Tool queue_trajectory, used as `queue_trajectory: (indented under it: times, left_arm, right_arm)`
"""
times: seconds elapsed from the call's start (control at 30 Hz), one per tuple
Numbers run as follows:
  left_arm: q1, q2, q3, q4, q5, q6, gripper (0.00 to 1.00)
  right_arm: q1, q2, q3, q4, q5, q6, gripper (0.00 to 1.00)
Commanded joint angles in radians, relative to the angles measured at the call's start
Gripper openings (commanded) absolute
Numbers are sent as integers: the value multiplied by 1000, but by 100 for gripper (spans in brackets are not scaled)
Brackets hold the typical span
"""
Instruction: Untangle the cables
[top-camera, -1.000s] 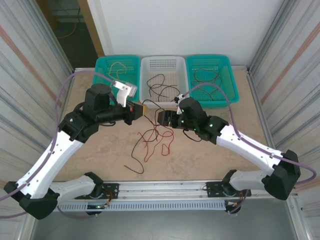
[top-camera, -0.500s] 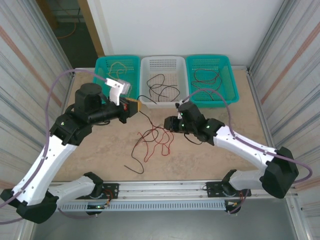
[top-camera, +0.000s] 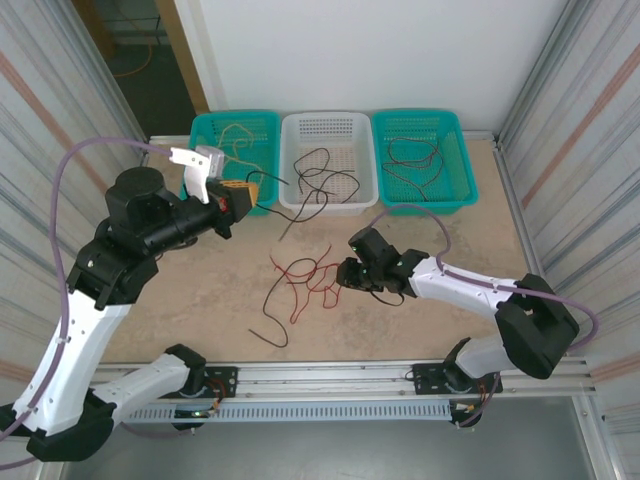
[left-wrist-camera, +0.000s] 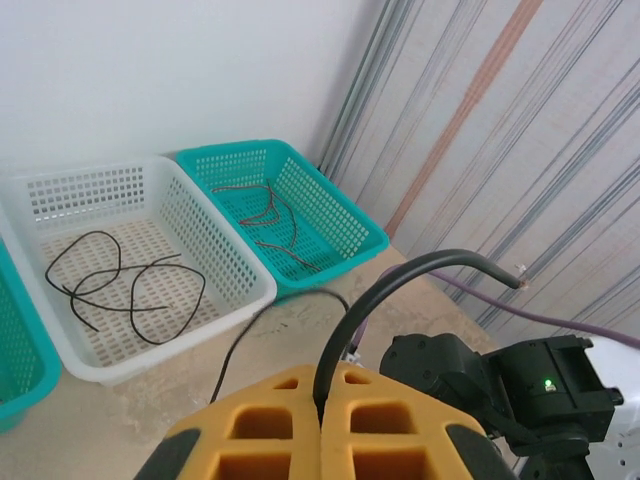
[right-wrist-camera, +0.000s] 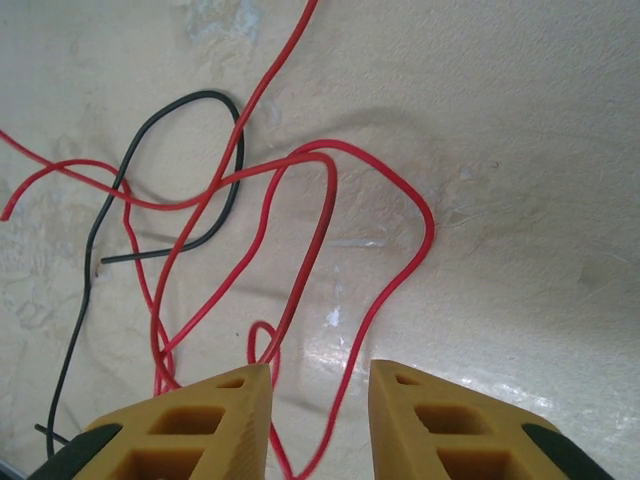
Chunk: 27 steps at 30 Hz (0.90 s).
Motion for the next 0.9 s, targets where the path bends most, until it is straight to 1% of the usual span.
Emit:
queue_trajectory:
  times: [0.0, 0.13, 0.27, 0.43, 0.6, 0.87]
  left_arm:
    - [10, -20, 36, -6, -32, 7, 0]
    - [12, -21, 36, 3, -23, 5, 0]
    - [12, -11, 20, 22, -13, -7, 0]
    - [13, 11, -1, 69, 10, -32, 0]
    - [13, 72, -2, 89, 52, -52, 0]
    - [18, 167, 15, 150, 137, -73, 0]
  right_arm:
    - [7, -15, 40, -22, 39, -3, 37]
    - [21, -68, 84, -94, 84, -35, 52]
    - [44, -138, 135, -161, 142, -73, 59]
    - [67, -227, 188, -203, 183, -111, 62]
    - [92, -329, 230, -203, 241, -174, 64]
    - [93, -457, 276, -213, 349, -209, 71]
